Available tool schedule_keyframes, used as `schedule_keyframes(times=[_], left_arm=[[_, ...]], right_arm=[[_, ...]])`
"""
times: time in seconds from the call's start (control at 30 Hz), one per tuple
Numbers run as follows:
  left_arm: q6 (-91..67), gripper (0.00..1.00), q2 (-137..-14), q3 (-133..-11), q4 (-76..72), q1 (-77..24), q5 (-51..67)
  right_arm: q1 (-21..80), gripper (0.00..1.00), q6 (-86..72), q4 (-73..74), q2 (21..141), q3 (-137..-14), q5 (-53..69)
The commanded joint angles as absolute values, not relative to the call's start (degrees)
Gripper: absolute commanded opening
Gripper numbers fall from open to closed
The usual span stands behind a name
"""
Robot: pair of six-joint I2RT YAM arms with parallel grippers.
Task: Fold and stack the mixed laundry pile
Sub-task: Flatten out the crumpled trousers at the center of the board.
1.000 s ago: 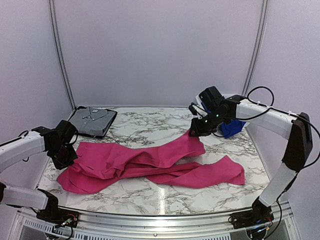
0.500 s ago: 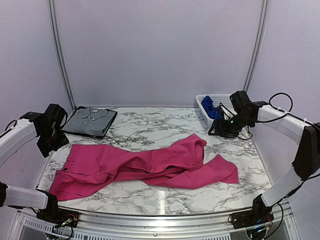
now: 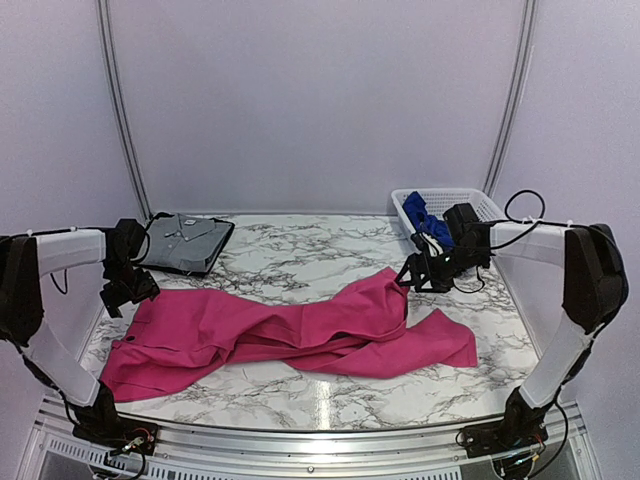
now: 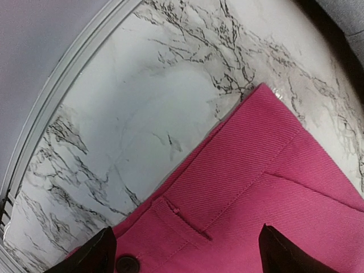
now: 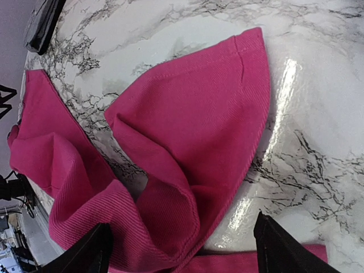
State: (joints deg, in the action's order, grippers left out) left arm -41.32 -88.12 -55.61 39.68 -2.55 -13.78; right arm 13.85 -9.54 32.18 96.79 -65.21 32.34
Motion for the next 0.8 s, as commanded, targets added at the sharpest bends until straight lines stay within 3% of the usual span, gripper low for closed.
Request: schedule_keyframes(times=[0.0,0.17,0.27,0.33,0.4,0.47,0.6,0.77], left_arm=[[-41.1,0.88,-91.2,-54.4,35.4,-2.1,-12.0],[-40.7,0.82,-96.2,-55.0,32.1,-2.0,-10.6],[-39.9,0.70,-100.1,-56.4,31.1,-1.8,-9.9],[-39.0,0.53,-101.5,-56.9,30.7,-0.9,-8.4],[-39.1,0.29,-101.5,-56.2,29.5,2.1,-6.0],[-38.8,0.14,-101.5,-55.2,28.5,4.3,-3.6],[-36.9,0.02,-103.5,-55.2,28.1,5.4,-1.0],[-36.9,0.00,-105.1,-54.8,26.9,5.6,1.7]], right_arm=[[14.3,0.82,-12.6,27.1,99.1,-62.6,32.7],[14.3,0.84,-17.4,21.0,96.3,-57.5,34.5],[13.4,0.86,-18.4,21.9,92.6,-56.0,37.0],[11.1,0.89,-18.7,23.6,87.3,-54.6,37.5],[8.9,0.90,-18.5,25.2,83.4,-53.5,35.5],[8.1,0.88,-18.8,25.0,83.0,-52.6,35.6],[10.7,0.76,-21.8,20.6,87.7,-51.6,36.8],[16.7,0.72,-23.7,19.4,91.7,-52.9,32.9]])
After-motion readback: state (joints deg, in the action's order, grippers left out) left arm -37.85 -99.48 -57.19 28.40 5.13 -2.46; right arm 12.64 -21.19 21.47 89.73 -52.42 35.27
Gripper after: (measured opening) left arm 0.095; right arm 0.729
